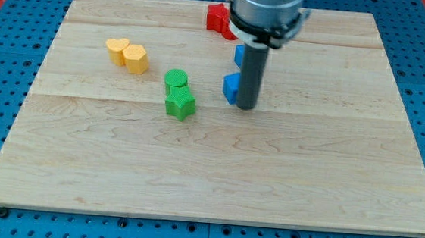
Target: Push the blue cube into the green circle
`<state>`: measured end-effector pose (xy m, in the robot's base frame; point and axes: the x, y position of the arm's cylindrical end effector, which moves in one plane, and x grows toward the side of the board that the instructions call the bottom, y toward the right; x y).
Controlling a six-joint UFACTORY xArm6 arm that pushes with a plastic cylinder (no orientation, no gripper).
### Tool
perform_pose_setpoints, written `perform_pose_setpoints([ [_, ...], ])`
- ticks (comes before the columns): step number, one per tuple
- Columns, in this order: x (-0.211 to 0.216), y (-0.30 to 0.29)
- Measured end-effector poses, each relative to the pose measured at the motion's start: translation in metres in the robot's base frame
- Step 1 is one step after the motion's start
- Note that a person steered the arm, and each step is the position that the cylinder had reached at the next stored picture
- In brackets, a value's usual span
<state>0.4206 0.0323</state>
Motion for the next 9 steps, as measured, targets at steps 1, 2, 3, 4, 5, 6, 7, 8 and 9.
perform_pose_setpoints([
  [1,-0.013,-0.02],
  [2,-0.025,0.021],
  [3,-0.043,0.026],
  [4,-0.043,-0.009],
  [5,-0.043,-0.009],
  [6,-0.043,-0.005],
  [7,-0.042,0.005],
  [8,-0.042,0.004],
  [9,-0.042,-0.013],
])
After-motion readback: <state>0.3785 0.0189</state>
